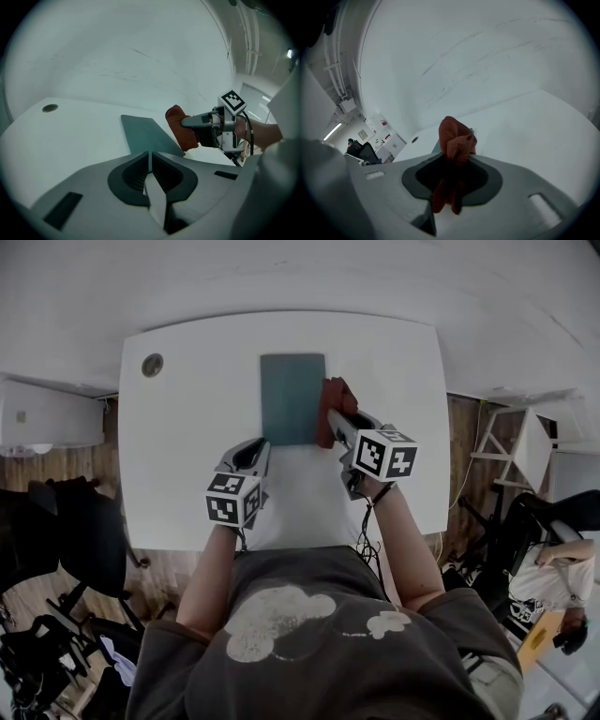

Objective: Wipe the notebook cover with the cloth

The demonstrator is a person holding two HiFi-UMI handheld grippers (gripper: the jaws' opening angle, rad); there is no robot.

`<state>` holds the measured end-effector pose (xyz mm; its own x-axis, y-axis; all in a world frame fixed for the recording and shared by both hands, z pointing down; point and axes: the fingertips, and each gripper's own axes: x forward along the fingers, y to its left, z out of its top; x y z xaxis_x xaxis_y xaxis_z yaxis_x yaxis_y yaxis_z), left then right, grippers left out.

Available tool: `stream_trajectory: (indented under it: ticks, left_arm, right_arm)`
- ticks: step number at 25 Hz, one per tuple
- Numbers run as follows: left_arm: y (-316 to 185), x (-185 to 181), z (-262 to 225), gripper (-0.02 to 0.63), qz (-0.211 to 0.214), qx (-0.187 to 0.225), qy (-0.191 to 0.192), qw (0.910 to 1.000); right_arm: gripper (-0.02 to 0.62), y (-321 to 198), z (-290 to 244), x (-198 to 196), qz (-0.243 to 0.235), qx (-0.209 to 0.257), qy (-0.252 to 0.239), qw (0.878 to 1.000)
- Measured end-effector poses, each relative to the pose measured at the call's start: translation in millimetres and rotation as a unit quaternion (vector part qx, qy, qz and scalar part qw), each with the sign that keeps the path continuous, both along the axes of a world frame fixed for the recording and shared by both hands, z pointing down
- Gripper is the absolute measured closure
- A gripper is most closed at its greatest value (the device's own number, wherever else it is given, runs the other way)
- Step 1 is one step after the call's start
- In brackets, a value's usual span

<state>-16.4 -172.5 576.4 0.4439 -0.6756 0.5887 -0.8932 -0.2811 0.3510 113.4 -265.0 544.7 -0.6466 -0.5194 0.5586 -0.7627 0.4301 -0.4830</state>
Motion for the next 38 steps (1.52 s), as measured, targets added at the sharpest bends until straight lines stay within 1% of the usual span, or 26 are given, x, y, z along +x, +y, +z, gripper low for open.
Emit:
stream_trajectory:
  ticks: [9,14,22,30,34,38]
  left_arm:
    - [-6,3,18,0.586,0.005,-0.03,-0.009,0.9995]
    - [-7,2,22,0.586,0.002,-0.044,-0.007,0.999]
    - [-5,3,33,0.586,0.012,-0.062,-0.009,0.998]
    - [-3,8,32,0.586,0.027,-0.07,-0.008,0.9971]
    - [-4,8,31,0.586,0.027,-0.073,0.0,0.997]
    - [-4,5,32,0.586,0.02,-0.077,0.012,0.9968]
  right_arm:
    - [0.492,-17,5,-18,-0.024,0.009,0.002,1.0]
    - [0.492,-20,4,-25,-0.03,0.008,-0.004,1.0]
    - [0.492,-26,-7,-36,-0.03,0.014,-0.019,0.999]
    - [0.492,-33,-29,-49,-0.037,0.027,-0.028,0.999]
    - [0.492,-44,-46,-67,-0.054,0.047,-0.03,0.997]
    - [0.492,-50,-44,-88,-0.073,0.057,-0.016,0.996]
